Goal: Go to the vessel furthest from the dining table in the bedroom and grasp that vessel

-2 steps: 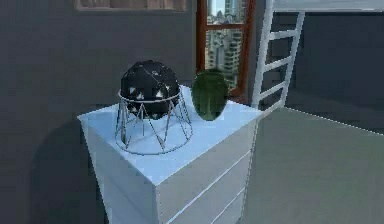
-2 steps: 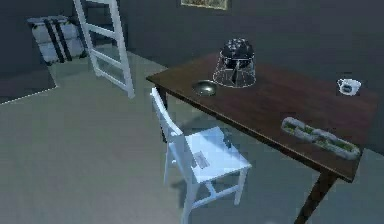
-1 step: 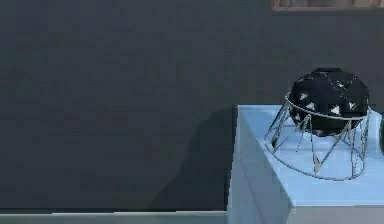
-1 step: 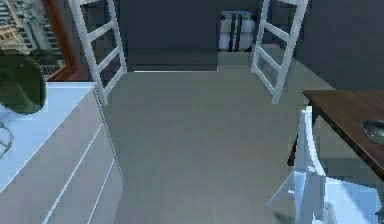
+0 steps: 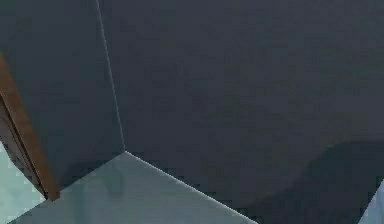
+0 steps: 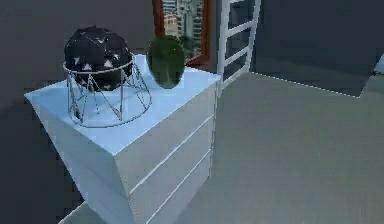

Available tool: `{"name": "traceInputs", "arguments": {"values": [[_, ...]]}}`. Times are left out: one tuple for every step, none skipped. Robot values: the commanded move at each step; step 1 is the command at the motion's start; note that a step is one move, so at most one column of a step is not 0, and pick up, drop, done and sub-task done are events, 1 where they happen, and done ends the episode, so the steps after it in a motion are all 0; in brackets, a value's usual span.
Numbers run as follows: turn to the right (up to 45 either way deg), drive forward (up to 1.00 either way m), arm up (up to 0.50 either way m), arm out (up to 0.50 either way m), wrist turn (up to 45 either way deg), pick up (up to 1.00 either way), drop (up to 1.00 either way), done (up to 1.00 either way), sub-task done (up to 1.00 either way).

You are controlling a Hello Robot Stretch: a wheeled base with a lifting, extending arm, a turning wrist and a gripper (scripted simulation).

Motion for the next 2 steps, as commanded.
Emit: {"name": "traceInputs", "arguments": {"values": [[45.0, 0.0, 0.0, 0.0, 0.0, 0.0, 0.0, 0.0, 0.0], [45.0, 0.0, 0.0, 0.0, 0.0, 0.0, 0.0, 0.0, 0.0]]}}
